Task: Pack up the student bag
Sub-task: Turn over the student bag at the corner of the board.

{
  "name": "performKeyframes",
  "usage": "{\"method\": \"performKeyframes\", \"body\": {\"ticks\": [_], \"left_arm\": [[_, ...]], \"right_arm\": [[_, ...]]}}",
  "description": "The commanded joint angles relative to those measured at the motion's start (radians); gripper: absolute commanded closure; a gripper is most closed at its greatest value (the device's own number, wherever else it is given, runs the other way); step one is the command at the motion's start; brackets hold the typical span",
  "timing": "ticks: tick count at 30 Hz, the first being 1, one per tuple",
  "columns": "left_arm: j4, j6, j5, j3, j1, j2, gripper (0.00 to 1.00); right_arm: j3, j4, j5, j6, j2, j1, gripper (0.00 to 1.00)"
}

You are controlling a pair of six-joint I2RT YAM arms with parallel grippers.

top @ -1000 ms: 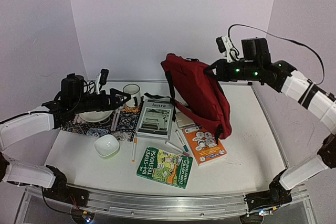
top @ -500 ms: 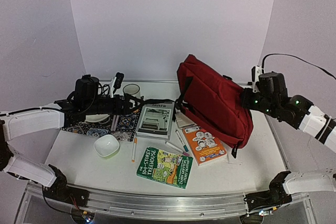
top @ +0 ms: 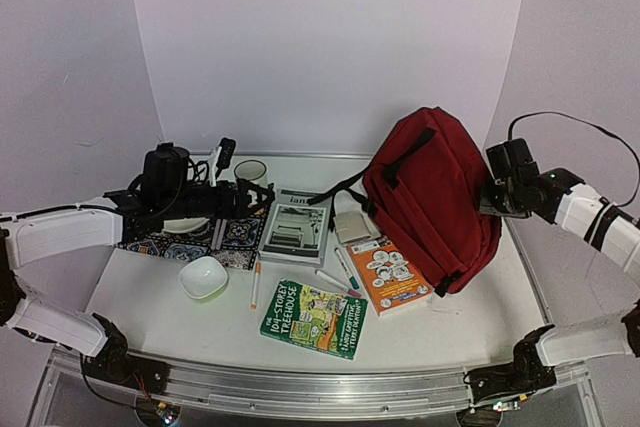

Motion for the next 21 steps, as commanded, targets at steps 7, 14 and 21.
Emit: {"method": "performKeyframes", "body": {"ticks": [7, 14, 21], "left_arm": [[-0.030, 0.055, -0.070, 0.010, -0.004, -0.022, 0.01], [-0.063, 0.076, -0.098, 0.012, -0.004, -0.030, 0.01], [-0.089, 0.085, -0.096, 0.005, -0.004, -0.035, 0.00]], "right_arm": [[0.243, -0.197, -0.016, -0.183, 0.032, 0.006, 0.17], [0.259, -0.201, -0.325, -0.211, 0.115, 0.013, 0.10], [0.198, -0.140, -0.363, -0.203, 0.275, 0.057, 0.08]]}}
